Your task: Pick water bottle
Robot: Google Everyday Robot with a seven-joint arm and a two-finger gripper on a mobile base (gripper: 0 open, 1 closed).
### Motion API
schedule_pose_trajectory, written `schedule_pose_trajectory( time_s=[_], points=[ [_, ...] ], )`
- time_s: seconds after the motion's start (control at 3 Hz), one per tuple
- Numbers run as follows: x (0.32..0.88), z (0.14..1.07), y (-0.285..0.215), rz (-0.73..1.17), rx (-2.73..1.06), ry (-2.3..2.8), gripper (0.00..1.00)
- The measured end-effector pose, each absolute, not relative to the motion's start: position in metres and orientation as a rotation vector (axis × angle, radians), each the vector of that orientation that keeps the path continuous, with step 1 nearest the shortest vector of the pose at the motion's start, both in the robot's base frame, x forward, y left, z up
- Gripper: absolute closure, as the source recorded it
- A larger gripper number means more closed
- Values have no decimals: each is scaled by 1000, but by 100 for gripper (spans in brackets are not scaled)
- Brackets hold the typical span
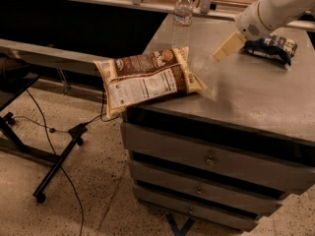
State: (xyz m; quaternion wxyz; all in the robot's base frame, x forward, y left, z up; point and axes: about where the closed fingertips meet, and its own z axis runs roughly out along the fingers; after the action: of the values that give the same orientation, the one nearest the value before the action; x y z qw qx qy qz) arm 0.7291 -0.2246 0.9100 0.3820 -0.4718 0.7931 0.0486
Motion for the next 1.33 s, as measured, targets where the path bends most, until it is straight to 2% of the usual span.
schedule_pose_trajectory(
  time_s=[1.33],
  points=[
    [746, 938, -152, 180, -1254, 1918, 0]
  ],
)
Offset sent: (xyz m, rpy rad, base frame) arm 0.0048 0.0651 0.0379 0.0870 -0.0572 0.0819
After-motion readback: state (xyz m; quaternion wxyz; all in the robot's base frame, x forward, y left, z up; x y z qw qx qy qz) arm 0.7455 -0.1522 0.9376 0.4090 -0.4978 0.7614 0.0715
